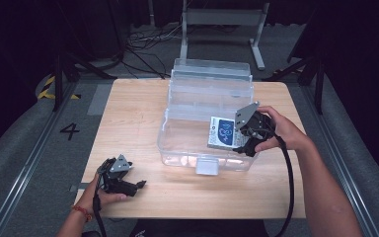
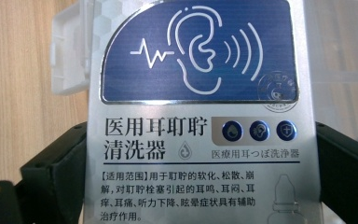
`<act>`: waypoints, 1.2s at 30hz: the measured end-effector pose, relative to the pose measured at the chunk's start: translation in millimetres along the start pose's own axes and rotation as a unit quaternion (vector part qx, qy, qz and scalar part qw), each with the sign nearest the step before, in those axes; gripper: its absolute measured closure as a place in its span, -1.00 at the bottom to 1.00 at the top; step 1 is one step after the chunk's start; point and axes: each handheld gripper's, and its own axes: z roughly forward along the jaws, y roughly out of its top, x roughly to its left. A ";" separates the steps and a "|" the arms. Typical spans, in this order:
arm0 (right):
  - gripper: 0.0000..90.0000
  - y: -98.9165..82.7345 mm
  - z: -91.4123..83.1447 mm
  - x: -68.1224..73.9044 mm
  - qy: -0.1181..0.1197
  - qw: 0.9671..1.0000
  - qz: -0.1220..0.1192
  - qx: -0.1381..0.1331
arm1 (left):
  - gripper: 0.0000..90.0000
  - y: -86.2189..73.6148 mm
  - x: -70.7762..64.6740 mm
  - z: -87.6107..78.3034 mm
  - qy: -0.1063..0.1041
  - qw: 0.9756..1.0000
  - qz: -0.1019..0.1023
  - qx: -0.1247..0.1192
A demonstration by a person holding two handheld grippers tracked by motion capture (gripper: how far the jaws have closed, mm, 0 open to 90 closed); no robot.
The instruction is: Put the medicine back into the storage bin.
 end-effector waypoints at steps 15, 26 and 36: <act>-0.89 -18.1 23.0 -5.7 0.016 1.000 0.024 0.009 | -0.73 0.0 0.0 0.0 0.000 1.000 0.000 0.000; -0.89 -32.6 26.9 -5.0 0.015 0.999 0.032 0.016 | -0.73 -0.1 -0.2 0.0 0.001 1.000 -0.001 0.000; -0.91 -33.8 22.8 -2.0 -0.003 0.999 0.030 0.035 | -0.73 -0.3 -0.8 -0.1 0.002 1.000 -0.003 -0.001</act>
